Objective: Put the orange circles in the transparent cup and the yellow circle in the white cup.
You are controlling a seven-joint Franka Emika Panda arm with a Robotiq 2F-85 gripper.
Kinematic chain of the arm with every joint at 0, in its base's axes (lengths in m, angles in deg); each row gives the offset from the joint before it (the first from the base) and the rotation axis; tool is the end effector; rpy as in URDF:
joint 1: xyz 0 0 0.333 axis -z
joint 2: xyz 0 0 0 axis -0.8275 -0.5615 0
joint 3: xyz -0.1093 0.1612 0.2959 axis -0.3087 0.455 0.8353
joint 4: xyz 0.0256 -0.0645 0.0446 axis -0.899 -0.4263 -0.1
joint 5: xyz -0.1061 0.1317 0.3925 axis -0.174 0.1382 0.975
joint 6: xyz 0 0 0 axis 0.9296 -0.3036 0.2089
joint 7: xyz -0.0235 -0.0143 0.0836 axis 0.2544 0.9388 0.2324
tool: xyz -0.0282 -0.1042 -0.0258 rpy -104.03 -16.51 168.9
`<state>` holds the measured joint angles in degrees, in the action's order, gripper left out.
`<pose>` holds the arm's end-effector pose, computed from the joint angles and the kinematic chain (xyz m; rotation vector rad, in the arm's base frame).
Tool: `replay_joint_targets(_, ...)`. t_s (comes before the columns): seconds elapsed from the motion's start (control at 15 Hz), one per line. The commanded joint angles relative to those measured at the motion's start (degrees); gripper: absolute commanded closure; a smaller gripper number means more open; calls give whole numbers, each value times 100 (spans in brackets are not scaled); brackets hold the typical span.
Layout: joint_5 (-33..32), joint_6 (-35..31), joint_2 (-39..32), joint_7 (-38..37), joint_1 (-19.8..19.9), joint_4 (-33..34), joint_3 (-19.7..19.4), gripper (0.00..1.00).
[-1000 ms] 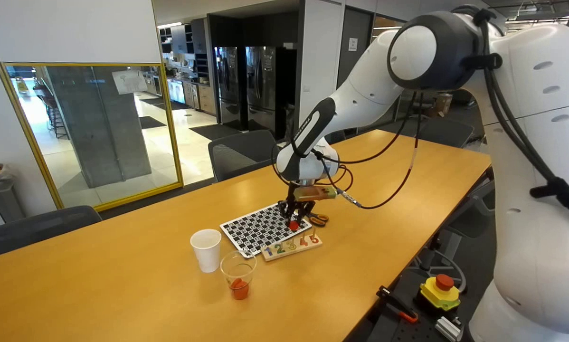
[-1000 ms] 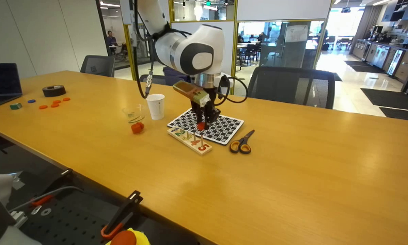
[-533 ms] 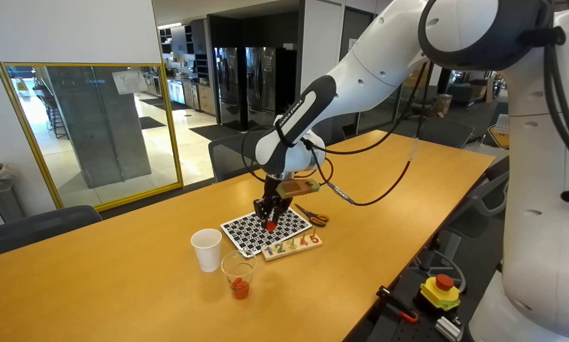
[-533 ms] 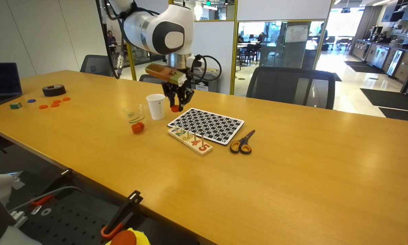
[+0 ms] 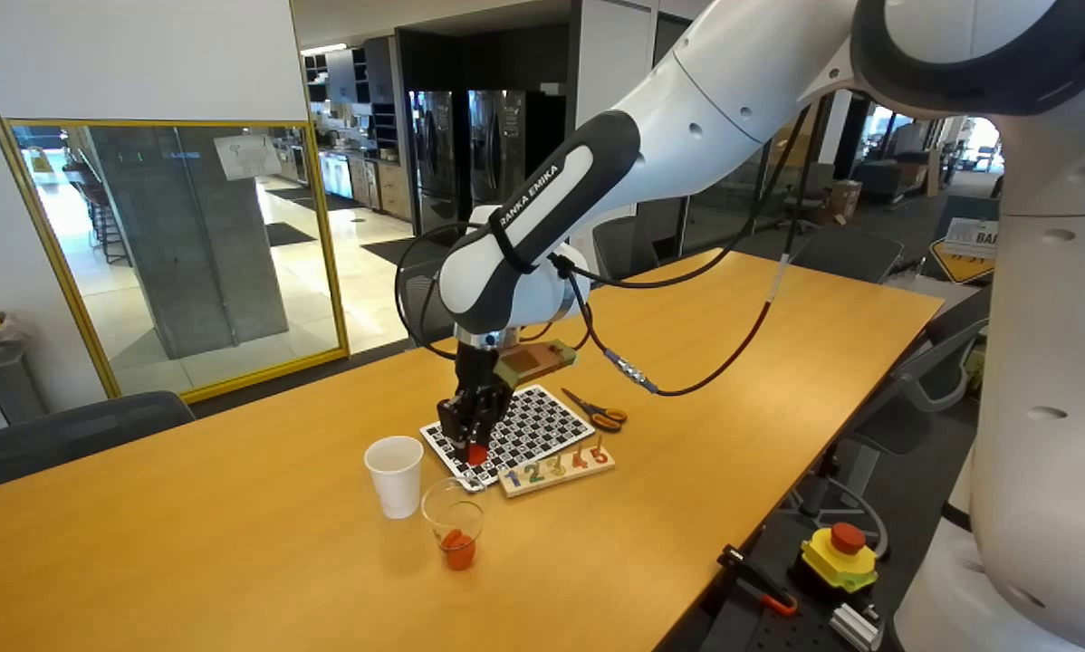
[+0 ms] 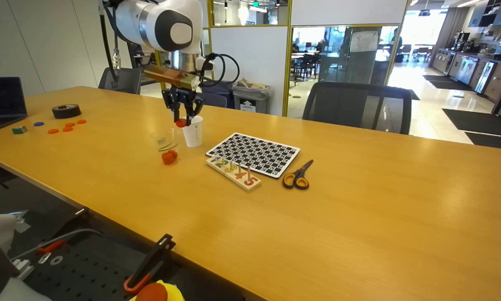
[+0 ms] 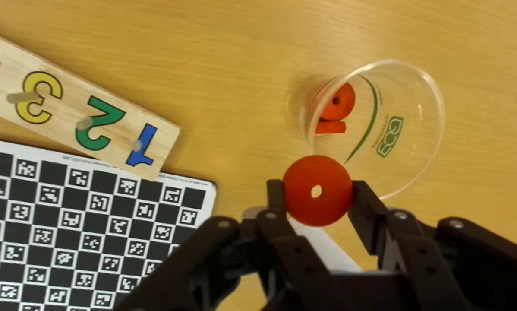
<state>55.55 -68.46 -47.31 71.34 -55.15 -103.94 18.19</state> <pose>0.5871 0.0722 0.2846 -2.9649 -0.2117 -0.0330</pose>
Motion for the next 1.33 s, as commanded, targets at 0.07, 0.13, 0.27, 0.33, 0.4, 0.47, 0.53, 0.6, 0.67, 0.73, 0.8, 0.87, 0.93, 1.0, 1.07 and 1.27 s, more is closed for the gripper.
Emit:
replay_joint_targets(0.07, 62, 333, 131, 362, -178, -28, 120, 82)
replay_joint_targets(0.13, 48, 381, 112, 399, -214, -29, 138, 82)
replay_joint_targets(0.27, 35, 451, 88, 449, -266, -20, 161, 82)
replay_joint_targets(0.33, 45, 475, 82, 488, -283, -23, 172, 82)
replay_joint_targets(0.4, 45, 503, 62, 498, -305, -7, 180, 82)
replay_joint_targets(0.47, 22, 480, 47, 488, -331, -9, 178, 82)
replay_joint_targets(0.53, -63, 391, 19, 378, -378, -13, 149, 82)
replay_joint_targets(0.6, -43, 409, -18, 396, -384, 13, 155, 82)
replay_joint_targets(0.67, -71, 382, -39, 348, -404, 19, 144, 82)
replay_joint_targets(0.73, -81, 364, -59, 334, -415, 24, 140, 82)
replay_joint_targets(0.8, -113, 328, -84, 282, -432, 33, 125, 82)
replay_joint_targets(0.87, -113, 327, -111, 281, -431, 47, 124, 82)
replay_joint_targets(0.93, -138, 300, -136, 242, -438, 48, 113, 82)
replay_joint_targets(1.0, -161, 316, -150, 219, -439, 57, 106, 33)
replay_joint_targets(1.07, -191, 311, -147, 181, -441, 54, 93, 32)
replay_joint_targets(1.27, -275, 351, -50, 114, -438, 21, 63, 10)
